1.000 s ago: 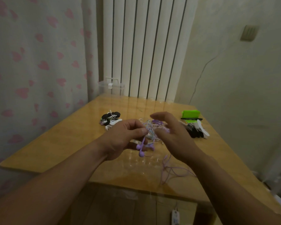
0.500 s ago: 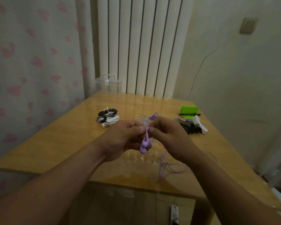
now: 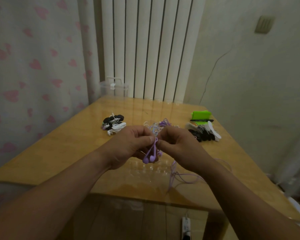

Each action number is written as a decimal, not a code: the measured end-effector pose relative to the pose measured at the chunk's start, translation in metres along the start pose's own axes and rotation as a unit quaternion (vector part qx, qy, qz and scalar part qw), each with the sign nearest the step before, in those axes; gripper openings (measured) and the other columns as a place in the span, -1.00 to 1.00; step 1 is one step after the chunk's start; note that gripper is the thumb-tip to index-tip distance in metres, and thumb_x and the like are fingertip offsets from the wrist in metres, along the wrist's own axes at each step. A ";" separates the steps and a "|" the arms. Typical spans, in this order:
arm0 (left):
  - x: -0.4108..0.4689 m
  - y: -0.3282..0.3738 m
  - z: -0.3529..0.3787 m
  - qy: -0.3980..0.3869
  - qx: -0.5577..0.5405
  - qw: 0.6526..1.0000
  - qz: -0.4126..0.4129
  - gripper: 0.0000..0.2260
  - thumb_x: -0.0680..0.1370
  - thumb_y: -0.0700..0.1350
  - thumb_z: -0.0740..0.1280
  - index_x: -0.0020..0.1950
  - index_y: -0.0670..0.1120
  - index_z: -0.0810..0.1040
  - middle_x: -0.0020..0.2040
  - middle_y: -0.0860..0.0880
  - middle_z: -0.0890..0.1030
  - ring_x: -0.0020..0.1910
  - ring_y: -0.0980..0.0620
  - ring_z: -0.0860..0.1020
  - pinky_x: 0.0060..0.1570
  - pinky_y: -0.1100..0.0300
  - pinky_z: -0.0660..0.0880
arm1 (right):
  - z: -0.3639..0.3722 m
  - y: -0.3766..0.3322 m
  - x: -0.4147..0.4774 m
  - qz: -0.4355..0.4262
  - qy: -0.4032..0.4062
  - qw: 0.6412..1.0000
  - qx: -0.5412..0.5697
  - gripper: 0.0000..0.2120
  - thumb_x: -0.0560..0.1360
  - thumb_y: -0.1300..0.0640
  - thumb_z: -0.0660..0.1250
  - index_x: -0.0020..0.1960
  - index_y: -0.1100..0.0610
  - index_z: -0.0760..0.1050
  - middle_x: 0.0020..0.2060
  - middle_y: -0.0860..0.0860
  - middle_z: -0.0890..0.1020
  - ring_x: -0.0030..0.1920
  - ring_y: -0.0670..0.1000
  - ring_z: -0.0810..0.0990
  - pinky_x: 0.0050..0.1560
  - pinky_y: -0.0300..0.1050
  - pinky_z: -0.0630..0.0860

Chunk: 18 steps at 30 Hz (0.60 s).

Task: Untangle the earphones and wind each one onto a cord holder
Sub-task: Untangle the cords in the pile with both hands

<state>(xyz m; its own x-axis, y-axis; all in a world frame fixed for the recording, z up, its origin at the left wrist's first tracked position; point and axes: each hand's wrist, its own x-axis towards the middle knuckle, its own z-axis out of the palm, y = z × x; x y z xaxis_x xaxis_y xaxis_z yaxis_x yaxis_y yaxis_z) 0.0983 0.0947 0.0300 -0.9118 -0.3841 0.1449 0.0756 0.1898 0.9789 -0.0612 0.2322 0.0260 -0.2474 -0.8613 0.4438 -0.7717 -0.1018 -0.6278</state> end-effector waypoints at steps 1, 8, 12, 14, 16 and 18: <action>0.000 0.000 0.000 0.000 0.004 1.000 0.000 -0.87 0.68 -0.20 0.29 0.08 -0.25 0.56 -0.18 -0.18 0.72 -0.15 -0.25 0.70 -0.20 0.04 0.65 | 0.000 -0.001 0.000 0.002 0.000 1.000 0.000 -0.93 0.60 0.19 0.43 -0.06 0.08 0.59 -0.30 -0.12 0.59 -0.30 -0.21 0.53 -0.25 -0.36 0.46; -0.006 -0.002 0.000 0.011 -0.013 1.000 0.008 -0.92 0.67 -0.26 0.29 0.06 -0.29 0.49 -0.17 -0.23 0.69 -0.16 -0.25 0.72 -0.20 0.02 0.66 | -0.006 -0.004 -0.002 0.027 -0.012 0.997 0.065 -0.96 0.60 0.15 0.44 -0.01 0.11 0.61 -0.18 0.03 0.68 -0.14 0.00 0.67 -0.10 -0.10 0.63; -0.009 -0.002 0.001 0.019 -0.033 0.999 0.021 -0.94 0.67 -0.31 0.25 0.01 -0.23 0.48 -0.16 -0.27 0.68 -0.19 -0.25 0.71 -0.22 0.03 0.65 | -0.008 -0.004 -0.005 0.070 -0.041 0.978 0.191 -0.93 0.64 0.22 0.36 0.02 0.23 0.54 -0.17 0.13 0.70 -0.11 0.13 0.72 0.06 0.12 0.65; -0.010 -0.001 0.001 0.018 -0.038 0.999 0.030 -0.92 0.67 -0.34 0.24 0.00 -0.22 0.47 -0.15 -0.32 0.68 -0.18 -0.24 0.72 -0.22 0.06 0.64 | -0.006 -0.004 -0.005 0.094 -0.024 0.963 0.250 -0.92 0.62 0.21 0.36 -0.02 0.22 0.52 -0.21 0.16 0.64 -0.13 0.16 0.70 0.11 0.27 0.61; -0.011 -0.001 0.000 0.012 -0.041 0.999 0.034 -0.90 0.64 -0.37 0.24 -0.02 -0.22 0.47 -0.15 -0.36 0.66 -0.18 -0.22 0.72 -0.19 0.05 0.65 | -0.006 -0.003 -0.005 0.114 0.008 0.949 0.293 -0.92 0.61 0.25 0.34 -0.07 0.20 0.51 -0.20 0.14 0.63 -0.06 0.18 0.70 0.17 0.28 0.61; -0.012 -0.002 -0.001 0.010 -0.040 0.999 0.032 -0.90 0.61 -0.38 0.28 -0.04 -0.21 0.47 -0.16 -0.28 0.69 -0.17 -0.22 0.72 -0.17 0.00 0.64 | -0.004 -0.004 -0.004 0.134 0.017 0.930 0.343 -0.89 0.62 0.29 0.31 -0.09 0.19 0.50 -0.19 0.12 0.65 0.01 0.20 0.70 0.18 0.18 0.63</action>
<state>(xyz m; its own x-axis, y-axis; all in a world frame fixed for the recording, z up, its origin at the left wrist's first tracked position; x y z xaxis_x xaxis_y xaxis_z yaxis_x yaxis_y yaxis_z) 0.1093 0.0981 0.0260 -0.8961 -0.3911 0.2098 0.1663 0.1424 0.9757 -0.0596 0.2387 0.0294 -0.4046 -0.8864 0.2251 -0.1271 -0.1893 -0.9737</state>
